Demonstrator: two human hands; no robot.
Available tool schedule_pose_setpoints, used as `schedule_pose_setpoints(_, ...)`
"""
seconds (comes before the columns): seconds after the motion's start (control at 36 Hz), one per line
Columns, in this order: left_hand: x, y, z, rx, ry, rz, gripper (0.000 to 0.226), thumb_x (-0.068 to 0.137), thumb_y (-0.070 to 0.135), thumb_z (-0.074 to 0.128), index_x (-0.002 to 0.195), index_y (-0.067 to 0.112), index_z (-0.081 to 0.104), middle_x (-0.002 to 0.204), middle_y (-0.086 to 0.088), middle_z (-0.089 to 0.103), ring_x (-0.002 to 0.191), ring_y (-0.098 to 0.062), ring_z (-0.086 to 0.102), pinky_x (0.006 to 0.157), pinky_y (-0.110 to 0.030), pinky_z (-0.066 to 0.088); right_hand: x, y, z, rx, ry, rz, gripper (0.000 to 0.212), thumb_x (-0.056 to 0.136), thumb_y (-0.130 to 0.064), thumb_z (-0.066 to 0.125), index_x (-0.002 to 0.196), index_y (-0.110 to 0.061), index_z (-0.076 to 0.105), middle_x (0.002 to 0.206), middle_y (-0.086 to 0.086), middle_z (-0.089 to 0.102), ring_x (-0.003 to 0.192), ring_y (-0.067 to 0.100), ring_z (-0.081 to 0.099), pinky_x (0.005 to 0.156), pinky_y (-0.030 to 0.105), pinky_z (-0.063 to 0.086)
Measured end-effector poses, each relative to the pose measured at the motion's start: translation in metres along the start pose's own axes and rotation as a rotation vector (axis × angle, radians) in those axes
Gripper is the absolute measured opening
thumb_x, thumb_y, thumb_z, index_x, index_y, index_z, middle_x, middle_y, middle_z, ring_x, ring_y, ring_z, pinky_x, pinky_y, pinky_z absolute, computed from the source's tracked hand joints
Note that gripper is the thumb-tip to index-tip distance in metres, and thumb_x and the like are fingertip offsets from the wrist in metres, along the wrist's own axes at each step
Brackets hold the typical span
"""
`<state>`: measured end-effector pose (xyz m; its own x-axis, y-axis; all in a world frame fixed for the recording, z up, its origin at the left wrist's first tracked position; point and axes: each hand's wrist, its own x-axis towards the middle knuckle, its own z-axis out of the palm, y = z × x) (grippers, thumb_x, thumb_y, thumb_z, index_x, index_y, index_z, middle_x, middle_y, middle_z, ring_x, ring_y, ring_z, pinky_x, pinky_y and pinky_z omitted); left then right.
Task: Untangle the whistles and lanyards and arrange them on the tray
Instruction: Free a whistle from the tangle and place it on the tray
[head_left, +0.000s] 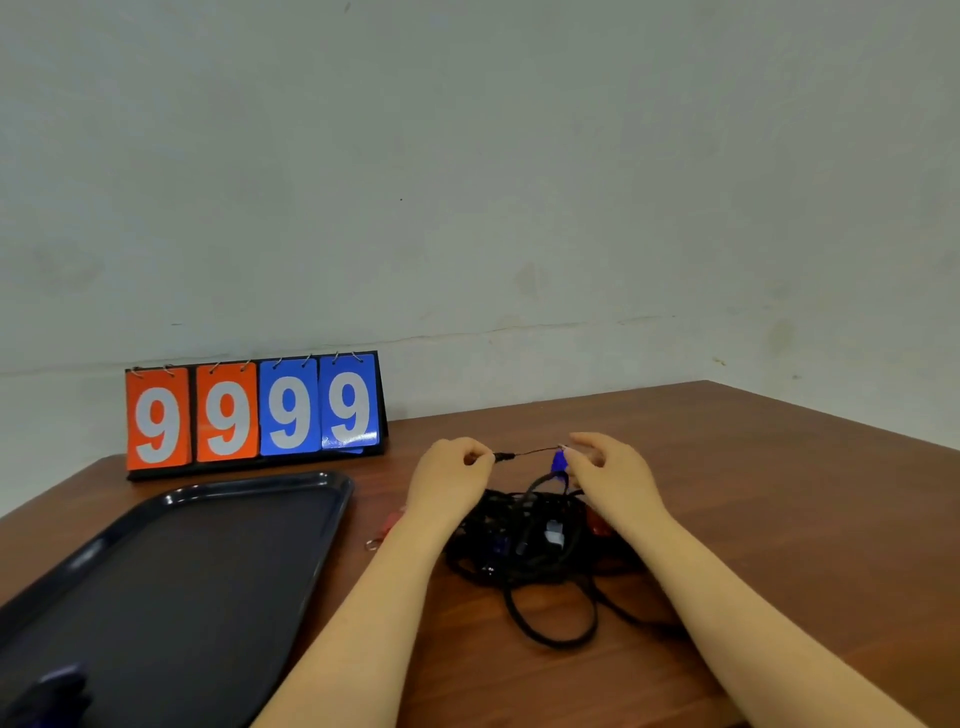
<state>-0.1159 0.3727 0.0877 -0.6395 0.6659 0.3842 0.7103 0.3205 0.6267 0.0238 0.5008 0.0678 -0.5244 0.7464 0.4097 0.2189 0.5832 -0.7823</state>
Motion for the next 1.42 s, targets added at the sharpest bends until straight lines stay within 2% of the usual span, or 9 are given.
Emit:
schedule_pose_setpoints(0.17, -0.008, 0.011, -0.013, -0.274, 0.114, -0.014, 0.02, 0.098, 0.022, 0.047, 0.104, 0.026, 0.065, 0.106, 0.011, 0.061, 0.099, -0.006, 0.053, 0.086, -0.025, 0.042, -0.02, -0.016, -0.007, 0.141, -0.126, -0.19, 0.024, 0.094, -0.035, 0.056, 0.117, -0.037, 0.062, 0.104, -0.019, 0.062, 0.097, -0.002, 0.057, 0.078, 0.015, 0.044)
schedule_pose_setpoints(0.28, -0.02, 0.018, -0.028, -0.553, 0.127, -0.132, 0.024, 0.097, 0.017, 0.045, 0.097, 0.021, 0.068, 0.09, 0.004, 0.062, 0.087, -0.012, 0.056, 0.086, -0.035, 0.051, -0.03, -0.022, -0.007, -0.074, -0.295, -0.356, 0.008, 0.091, -0.034, 0.061, 0.094, -0.036, 0.069, 0.095, -0.019, 0.063, 0.097, -0.005, 0.054, 0.082, 0.016, 0.043)
schedule_pose_setpoints(0.47, -0.041, -0.026, -0.06, 0.088, -0.051, -0.048, 0.02, 0.098, 0.032, 0.048, 0.111, 0.029, 0.063, 0.118, 0.008, 0.06, 0.102, -0.005, 0.052, 0.08, -0.021, 0.041, -0.03, -0.02, -0.006, -0.136, -0.248, -0.297, 0.024, 0.095, -0.03, 0.055, 0.078, -0.019, 0.068, 0.082, -0.007, 0.065, 0.075, 0.001, 0.056, 0.073, 0.023, 0.047)
schedule_pose_setpoints(0.64, -0.062, -0.045, -0.074, 0.472, -0.366, -0.1, 0.046, 0.091, 0.046, 0.057, 0.136, 0.04, 0.048, 0.138, -0.003, 0.045, 0.128, -0.024, 0.043, 0.107, -0.037, 0.039, -0.029, -0.014, -0.002, -0.187, -0.284, -0.243, 0.029, 0.096, -0.036, 0.05, 0.077, -0.023, 0.067, 0.084, -0.006, 0.066, 0.081, 0.007, 0.06, 0.081, 0.036, 0.052)
schedule_pose_setpoints(0.81, -0.068, -0.044, -0.075, 0.498, -0.285, 0.077, 0.009, 0.091, 0.032, 0.062, 0.086, 0.04, 0.062, 0.097, 0.017, 0.047, 0.086, -0.001, 0.048, 0.09, -0.02, 0.043, -0.027, -0.01, -0.003, -0.173, -0.258, -0.225, 0.034, 0.097, -0.036, 0.047, 0.077, -0.018, 0.067, 0.084, 0.002, 0.066, 0.082, 0.013, 0.06, 0.081, 0.039, 0.05)
schedule_pose_setpoints(0.94, -0.072, -0.04, -0.078, 0.345, -0.439, 0.057, 0.014, 0.097, 0.03, 0.05, 0.085, 0.036, 0.055, 0.103, 0.009, 0.055, 0.088, -0.005, 0.054, 0.077, -0.021, 0.044, -0.023, -0.008, -0.001, -0.213, -0.172, -0.266, 0.029, 0.095, -0.034, 0.048, 0.079, -0.018, 0.067, 0.088, 0.0, 0.063, 0.092, 0.013, 0.054, 0.082, 0.038, 0.048)
schedule_pose_setpoints(1.08, -0.068, -0.02, -0.077, -0.098, -0.178, 0.009, 0.01, 0.098, 0.026, 0.049, 0.094, 0.025, 0.059, 0.106, -0.001, 0.064, 0.075, -0.008, 0.062, 0.081, -0.028, 0.056, -0.027, -0.023, -0.002, -0.02, -0.08, -0.246, 0.022, 0.097, -0.034, 0.05, 0.099, -0.026, 0.07, 0.102, -0.011, 0.062, 0.104, 0.004, 0.048, 0.085, 0.025, 0.039)
schedule_pose_setpoints(1.28, -0.045, 0.021, -0.075, -0.33, 0.079, 0.125, 0.013, 0.098, 0.026, 0.051, 0.102, 0.018, 0.061, 0.1, 0.002, 0.064, 0.073, -0.005, 0.061, 0.069, -0.016, 0.053, -0.047, -0.048, 0.006, 0.308, -0.473, -0.229, 0.054, 0.088, -0.065, 0.046, 0.109, -0.024, 0.072, 0.113, -0.017, 0.067, 0.108, -0.006, 0.058, 0.1, 0.024, 0.043)
schedule_pose_setpoints(1.42, -0.032, 0.026, -0.065, -0.384, 0.13, 0.084, 0.015, 0.098, 0.029, 0.051, 0.105, 0.02, 0.061, 0.098, 0.002, 0.063, 0.074, -0.006, 0.06, 0.063, -0.013, 0.048, -0.05, -0.057, -0.004, 0.52, -0.545, -0.189, 0.042, 0.098, -0.039, 0.043, 0.096, -0.012, 0.075, 0.1, -0.004, 0.074, 0.103, 0.005, 0.065, 0.097, 0.02, 0.041)
